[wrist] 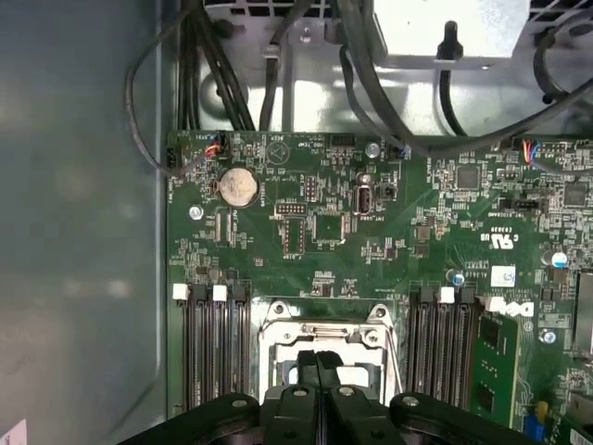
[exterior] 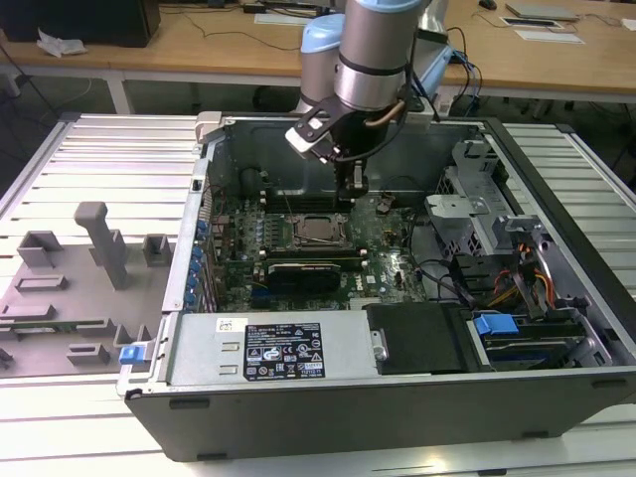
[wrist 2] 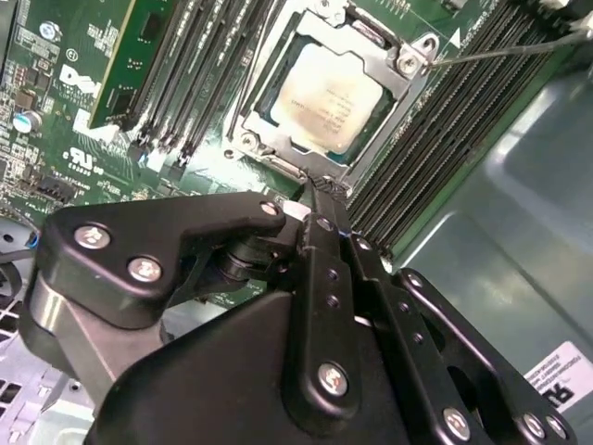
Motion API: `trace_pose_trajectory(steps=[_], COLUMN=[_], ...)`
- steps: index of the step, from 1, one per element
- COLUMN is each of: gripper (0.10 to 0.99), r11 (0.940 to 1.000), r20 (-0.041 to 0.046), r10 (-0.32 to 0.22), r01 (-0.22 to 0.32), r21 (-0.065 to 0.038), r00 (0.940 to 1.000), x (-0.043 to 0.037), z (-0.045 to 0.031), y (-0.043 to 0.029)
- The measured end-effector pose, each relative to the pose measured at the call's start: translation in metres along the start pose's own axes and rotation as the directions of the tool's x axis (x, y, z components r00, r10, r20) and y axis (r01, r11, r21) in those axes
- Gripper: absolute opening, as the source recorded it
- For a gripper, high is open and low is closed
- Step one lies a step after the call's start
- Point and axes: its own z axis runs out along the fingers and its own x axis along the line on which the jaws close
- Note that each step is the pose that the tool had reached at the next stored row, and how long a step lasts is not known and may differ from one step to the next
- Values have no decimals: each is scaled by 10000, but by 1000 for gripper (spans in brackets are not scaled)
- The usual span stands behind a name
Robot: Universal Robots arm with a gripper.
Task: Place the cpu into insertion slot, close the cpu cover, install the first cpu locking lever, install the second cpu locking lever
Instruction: 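Close the cpu cover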
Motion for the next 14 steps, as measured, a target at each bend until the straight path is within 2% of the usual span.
trace_pose_trajectory(steps=[3, 6, 8, 11, 14], gripper=[106, 106, 106, 106, 106], r11=[9999, 9991, 9982, 9979, 9979], r20=[3, 11, 15, 16, 16], r10=[-1, -8, -13, -13, -14], r01=[2, 9, 14, 14, 15], r21=[-111, -434, -607, -647, -647], r00=[10000, 10000, 10000, 10000, 10000], x=[-21, -48, -51, -58, -66], z=[7, 23, 36, 50, 69], y=[-68, -150, -205, -325, -385])
